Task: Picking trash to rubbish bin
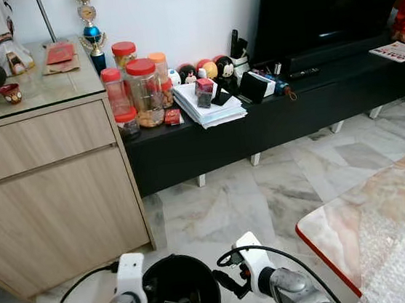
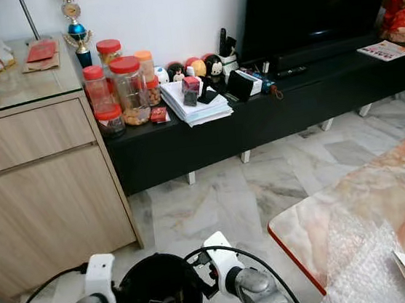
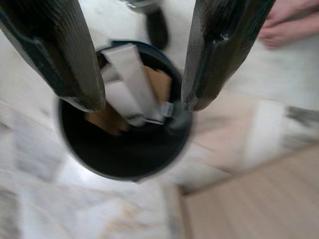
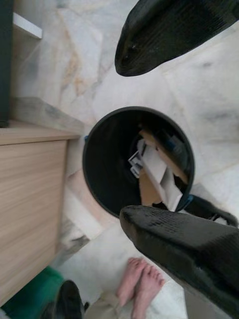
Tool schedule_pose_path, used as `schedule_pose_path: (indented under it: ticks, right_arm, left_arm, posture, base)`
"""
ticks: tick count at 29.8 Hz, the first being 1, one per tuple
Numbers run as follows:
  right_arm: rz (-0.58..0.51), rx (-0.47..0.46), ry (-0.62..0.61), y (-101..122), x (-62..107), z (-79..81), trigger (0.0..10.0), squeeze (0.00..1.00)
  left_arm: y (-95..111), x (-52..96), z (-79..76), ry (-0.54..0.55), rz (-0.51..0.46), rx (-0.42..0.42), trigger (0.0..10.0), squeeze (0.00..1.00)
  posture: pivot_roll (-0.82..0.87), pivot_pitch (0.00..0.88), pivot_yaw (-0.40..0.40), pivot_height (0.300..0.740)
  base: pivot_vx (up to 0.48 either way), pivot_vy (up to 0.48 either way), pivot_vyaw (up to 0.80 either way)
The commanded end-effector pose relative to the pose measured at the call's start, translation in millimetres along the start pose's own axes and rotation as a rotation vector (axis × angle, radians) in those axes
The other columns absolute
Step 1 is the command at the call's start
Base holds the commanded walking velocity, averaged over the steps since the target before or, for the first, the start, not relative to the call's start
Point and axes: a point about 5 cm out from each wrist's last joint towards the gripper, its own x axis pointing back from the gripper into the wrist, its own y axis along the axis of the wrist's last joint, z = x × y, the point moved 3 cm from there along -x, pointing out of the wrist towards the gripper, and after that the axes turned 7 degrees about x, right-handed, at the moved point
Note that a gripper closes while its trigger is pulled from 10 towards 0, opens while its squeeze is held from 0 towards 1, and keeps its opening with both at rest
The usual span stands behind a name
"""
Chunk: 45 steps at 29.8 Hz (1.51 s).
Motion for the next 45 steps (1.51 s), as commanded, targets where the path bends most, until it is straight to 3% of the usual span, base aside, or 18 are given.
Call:
schedule_pose_path:
  ticks: [1,8,11,13,14,15,19,20,22,29,31,37,40,45]
  right_arm:
    - [-0.055,0.003,0.0,11,-1.1,-1.5,10.0,0.0]
    - [-0.253,0.038,0.103,57,-8.6,12.9,10.0,0.0]
    - [-0.372,0.043,0.081,93,-10.5,9.8,10.0,0.0]
    - [-0.494,0.046,0.014,130,-7.9,0.3,10.0,0.0]
    - [-0.494,0.046,0.014,130,-7.9,0.3,10.0,0.0]
    - [-0.546,0.043,-0.048,148,-4.7,-8.9,10.0,0.0]
    - [-0.643,-0.007,-0.183,176,6.2,-32.2,10.0,0.0]
    - [-0.643,-0.007,-0.183,176,6.2,-32.2,10.0,0.0]
    - [-0.715,-0.009,-0.28,190,18.9,-49.9,10.0,0.0]
    - [-0.657,0.014,-0.385,171,25.1,-68.7,10.0,0.0]
    - [-0.634,-0.01,-0.442,158,31.4,-81.6,10.0,0.0]
    - [-0.627,-0.01,-0.544,146,47.3,-103.6,10.0,0.0]
    - [-0.639,-0.011,-0.571,146,53.6,-110.7,10.0,0.0]
    - [-0.652,-0.014,-0.572,149,52.8,-109.0,10.0,0.0]
  left_arm:
    - [8,0.4,3.6,0.026,-0.053,-0.02,10.0,0.0]
    - [40,15.1,28.1,0.169,-0.354,-0.043,10.0,0.0]
    - [73,24.0,30.4,0.204,-0.526,-0.04,10.0,0.0]
    - [108,30.5,19.1,0.175,-0.665,-0.054,10.0,0.0]
    - [108,30.5,19.1,0.175,-0.665,-0.054,10.0,0.0]
    - [128,34.1,9.0,0.143,-0.736,-0.062,10.0,0.0]
    - [166,43.1,-10.1,0.094,-0.866,-0.056,10.0,0.0]
    - [166,43.1,-10.1,0.094,-0.866,-0.056,10.0,0.0]
    - [196,54.4,-26.1,0.079,-0.97,-0.066,10.0,0.0]
    - [209,68.1,-28.7,0.106,-1.059,-0.117,10.0,0.0]
    - [198,67.6,-18.8,0.124,-1.036,-0.129,10.0,0.0]
    - [169,63.8,4.1,0.181,-0.949,-0.111,10.0,0.0]
    - [165,66.5,8.1,0.186,-0.947,-0.105,10.0,0.0]
    - [165,67.2,5.3,0.18,-0.948,-0.112,10.0,0.0]
  posture:
    - [-0.02,0.0,-0.072,0.74]
    - [0.01,0.0,-0.069,0.74]
    - [0.02,0.0,-0.066,0.74]
    - [0.02,0.0,-0.061,0.74]
    - [0.02,0.0,-0.061,0.74]
    - [0.02,0.0,-0.058,0.74]
    - [0.01,0.0,-0.049,0.74]
    - [0.01,0.0,-0.049,0.74]
    - [0.0,0.0,-0.041,0.74]
    - [0.01,0.0,-0.034,0.74]
    - [0.01,0.0,-0.029,0.74]
    - [0.01,0.0,-0.027,0.74]
    - [0.01,0.0,-0.027,0.74]
    - [0.02,0.0,-0.025,0.74]
  base:
    - [0.0,0.0,0.0]
    - [0.0,0.0,0.0]
    - [0.0,0.0,0.0]
    - [0.0,0.0,0.0]
    - [0.0,0.0,0.0]
    - [0.0,0.0,0.0]
    - [0.0,0.0,0.0]
    - [0.0,0.0,0.0]
    - [0.0,0.0,0.0]
    - [0.0,0.0,0.0]
    - [0.0,0.0,0.0]
    - [0.0,0.0,0.0]
    - [0.0,0.0,0.0]
    - [0.0,0.0,0.0]
